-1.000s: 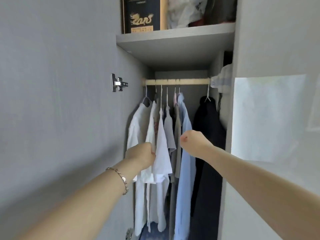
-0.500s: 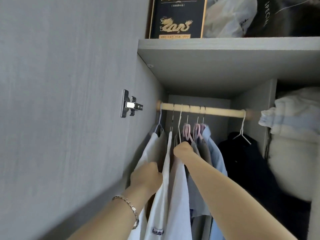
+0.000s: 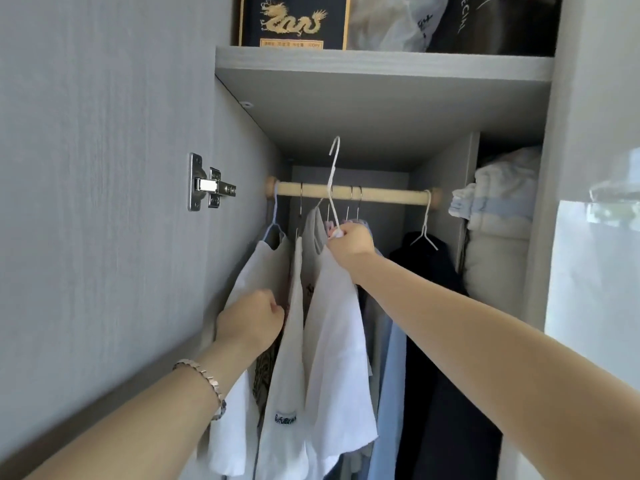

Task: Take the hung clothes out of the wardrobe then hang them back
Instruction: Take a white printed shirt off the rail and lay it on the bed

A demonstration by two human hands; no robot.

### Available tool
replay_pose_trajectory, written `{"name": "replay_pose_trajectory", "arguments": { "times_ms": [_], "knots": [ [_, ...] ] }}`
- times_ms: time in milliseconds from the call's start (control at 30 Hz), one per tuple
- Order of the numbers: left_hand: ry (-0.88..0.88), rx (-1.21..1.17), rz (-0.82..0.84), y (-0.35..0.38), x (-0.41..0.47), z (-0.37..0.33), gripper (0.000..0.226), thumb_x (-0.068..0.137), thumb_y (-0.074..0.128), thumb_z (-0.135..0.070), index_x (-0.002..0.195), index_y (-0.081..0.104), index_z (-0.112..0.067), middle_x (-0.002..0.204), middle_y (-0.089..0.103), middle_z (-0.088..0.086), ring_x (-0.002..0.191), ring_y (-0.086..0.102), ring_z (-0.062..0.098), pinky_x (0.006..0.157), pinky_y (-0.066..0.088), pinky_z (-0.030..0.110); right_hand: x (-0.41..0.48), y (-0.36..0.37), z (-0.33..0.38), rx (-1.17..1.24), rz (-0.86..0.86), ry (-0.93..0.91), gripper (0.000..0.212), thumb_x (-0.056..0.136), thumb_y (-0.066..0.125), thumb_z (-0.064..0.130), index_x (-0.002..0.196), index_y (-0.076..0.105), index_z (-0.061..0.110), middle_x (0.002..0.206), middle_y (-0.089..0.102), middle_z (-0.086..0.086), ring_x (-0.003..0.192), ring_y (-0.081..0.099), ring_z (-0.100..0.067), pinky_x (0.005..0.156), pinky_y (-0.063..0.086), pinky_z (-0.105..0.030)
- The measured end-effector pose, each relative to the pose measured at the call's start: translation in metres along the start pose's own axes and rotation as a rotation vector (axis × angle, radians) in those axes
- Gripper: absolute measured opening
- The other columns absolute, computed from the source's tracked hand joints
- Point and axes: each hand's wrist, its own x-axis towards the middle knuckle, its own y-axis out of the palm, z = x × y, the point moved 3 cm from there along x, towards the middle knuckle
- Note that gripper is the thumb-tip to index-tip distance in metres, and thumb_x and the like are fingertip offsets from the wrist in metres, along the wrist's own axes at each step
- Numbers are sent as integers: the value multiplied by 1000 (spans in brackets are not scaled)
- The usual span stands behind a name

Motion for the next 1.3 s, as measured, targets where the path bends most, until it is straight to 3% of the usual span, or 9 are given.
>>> {"name": "replay_pose_trajectory", "arguments": {
  "times_ms": [100,167,267,367,533,700,933,1167,1300],
  "knots": [
    [80,123,-12,-5,-32,-12,18,92,40,-22,91,57,-18,85,62,-2,79,56,21,53,33,24,-36,-27,1,-35,4,-42,27,90,47,7,113,61,3,65,37,6,55,32,-4,50,28,-14],
    [122,169,17,-4,-56,-21,18,92,40,-22,92,56,-17,88,63,-1,78,56,21,51,31,24,-69,-48,-9,-17,21,-37,19,92,43,5,84,59,7,61,34,2,51,30,-9,45,25,-18],
    [141,177,76,3,-94,-36,17,92,40,-23,90,56,-18,91,64,1,82,61,24,59,36,26,-127,-84,-31,-20,22,-58,40,90,42,2,55,33,20,56,29,2,47,28,-12,38,25,-15],
    [173,177,134,16,-137,-59,20,93,39,-28,85,55,-18,92,63,1,84,59,25,64,39,28,-184,-129,-54,-33,0,-37,33,87,50,3,60,41,21,57,38,3,48,33,-10,32,25,-6],
    [266,100,223,58,-195,-104,26,95,35,-23,71,47,-21,78,61,-2,72,58,18,59,38,27,-263,-205,-86,-126,-21,22,33,86,57,9,61,44,25,58,38,7,50,34,-9,37,27,-8],
    [409,37,415,108,-245,-146,19,94,40,-27,80,52,-21,82,62,-5,74,60,17,59,38,26,-343,-272,-106,-231,-16,173,36,84,62,7,58,44,25,62,39,6,61,37,-13,53,31,-17],
    [709,32,721,157,-359,-199,17,91,37,-25,91,54,-21,92,62,-3,83,58,20,66,40,27,-506,-325,-130,-357,-117,520,28,84,64,9,62,52,21,57,45,13,50,39,0,49,30,-6],
    [990,-29,979,178,-517,-248,17,88,38,-24,82,53,-20,88,65,2,84,62,25,65,41,26,-696,-350,-118,-408,-417,807,33,83,65,5,59,50,22,41,47,20,40,42,6,43,31,-5],
    [1169,-101,1099,166,-621,-272,11,88,42,-23,89,52,-20,93,66,4,88,64,27,77,48,32,-793,-365,-95,-433,-705,858,37,81,67,3,57,48,25,47,43,14,41,36,1,44,29,-7]
  ]
}}
